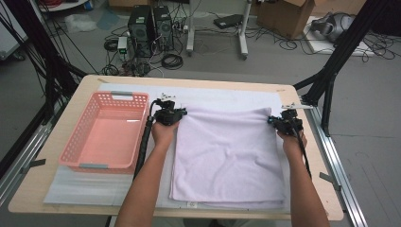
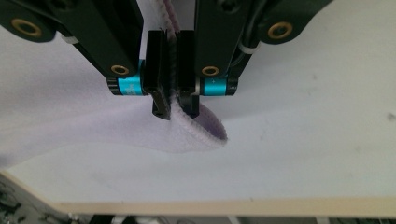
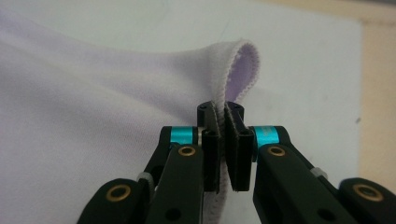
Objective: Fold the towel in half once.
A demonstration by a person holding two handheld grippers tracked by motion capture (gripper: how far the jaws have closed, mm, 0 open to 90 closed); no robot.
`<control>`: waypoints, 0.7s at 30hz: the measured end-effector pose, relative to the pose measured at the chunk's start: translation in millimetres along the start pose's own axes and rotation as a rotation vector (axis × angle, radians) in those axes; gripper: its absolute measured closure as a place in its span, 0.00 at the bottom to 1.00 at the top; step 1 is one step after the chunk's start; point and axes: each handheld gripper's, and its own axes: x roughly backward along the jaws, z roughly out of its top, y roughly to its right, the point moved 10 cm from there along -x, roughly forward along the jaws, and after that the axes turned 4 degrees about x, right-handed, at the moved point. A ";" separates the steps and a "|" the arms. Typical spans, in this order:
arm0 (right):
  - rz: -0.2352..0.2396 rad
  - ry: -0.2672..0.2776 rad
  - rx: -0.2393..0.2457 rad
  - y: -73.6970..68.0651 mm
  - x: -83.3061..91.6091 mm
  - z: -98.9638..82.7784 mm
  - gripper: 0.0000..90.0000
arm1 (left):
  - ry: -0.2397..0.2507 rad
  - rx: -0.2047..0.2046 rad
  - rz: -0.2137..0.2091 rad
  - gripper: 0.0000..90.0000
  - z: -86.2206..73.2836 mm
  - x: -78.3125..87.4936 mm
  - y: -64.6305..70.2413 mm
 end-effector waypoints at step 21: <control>0.009 0.007 0.010 -11.9 21.9 7.2 0.65 | -0.061 0.005 -0.074 0.63 -18.2 28.4 21.3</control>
